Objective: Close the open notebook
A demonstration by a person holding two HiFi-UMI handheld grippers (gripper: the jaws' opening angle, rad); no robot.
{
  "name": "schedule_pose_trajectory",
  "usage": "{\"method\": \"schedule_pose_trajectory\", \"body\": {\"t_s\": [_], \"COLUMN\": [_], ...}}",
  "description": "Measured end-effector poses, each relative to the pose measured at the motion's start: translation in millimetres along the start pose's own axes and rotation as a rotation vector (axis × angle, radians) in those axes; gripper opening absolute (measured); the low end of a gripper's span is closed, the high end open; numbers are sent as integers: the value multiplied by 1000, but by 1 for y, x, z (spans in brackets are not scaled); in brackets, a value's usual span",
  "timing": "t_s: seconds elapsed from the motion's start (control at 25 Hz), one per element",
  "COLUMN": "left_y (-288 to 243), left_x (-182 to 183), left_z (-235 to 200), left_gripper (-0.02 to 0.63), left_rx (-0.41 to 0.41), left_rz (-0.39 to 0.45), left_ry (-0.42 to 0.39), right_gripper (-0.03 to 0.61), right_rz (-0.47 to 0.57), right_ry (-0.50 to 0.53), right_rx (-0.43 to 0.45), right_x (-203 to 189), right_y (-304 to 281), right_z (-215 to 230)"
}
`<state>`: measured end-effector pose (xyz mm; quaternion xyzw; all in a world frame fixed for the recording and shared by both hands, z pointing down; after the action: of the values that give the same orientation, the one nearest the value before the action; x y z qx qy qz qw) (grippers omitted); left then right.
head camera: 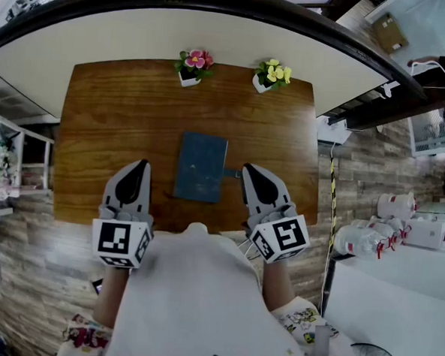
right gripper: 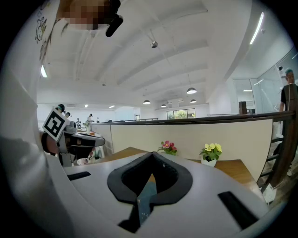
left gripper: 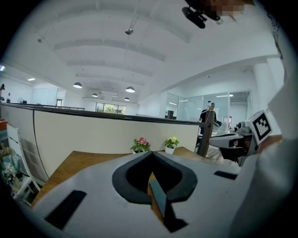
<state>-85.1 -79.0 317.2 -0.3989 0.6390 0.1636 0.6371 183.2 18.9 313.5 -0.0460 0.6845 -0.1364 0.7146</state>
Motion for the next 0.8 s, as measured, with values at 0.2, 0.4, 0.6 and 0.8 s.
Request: {"method": "schedule_pose_trajectory", "body": {"t_s": [0.2,0.4,0.6,0.8], "left_y": [0,-1,-2,-4], "left_x": [1,1,2,2], "left_z": [-1,-4,-6,-4], "left_gripper": [2,2,2,2], "left_rx": [7,9,13,13], "left_rz": [2,2,5,4], "left_ry": [8,9,11,12], "right_gripper": [-2,-2,-2,-2], "right_rz": [-3,-9,-14,-21], "right_ry": [0,0,0,1], "right_rx": [-2,2,7,11], "right_x": [0,1,1,0], "right_y": [0,1,-1,-1], "right_z": [2,3,3,4]}}
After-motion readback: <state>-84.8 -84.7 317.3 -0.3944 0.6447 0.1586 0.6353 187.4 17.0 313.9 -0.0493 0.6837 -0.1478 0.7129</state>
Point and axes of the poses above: the fingertips, and each gripper's own axes: y backward along the fingers, z to its right, x out of its top, the point moved 9 cm from there along y, backward along the fingers, and after that the axes turned 3 degrees about -x, right-handed, at the moved point
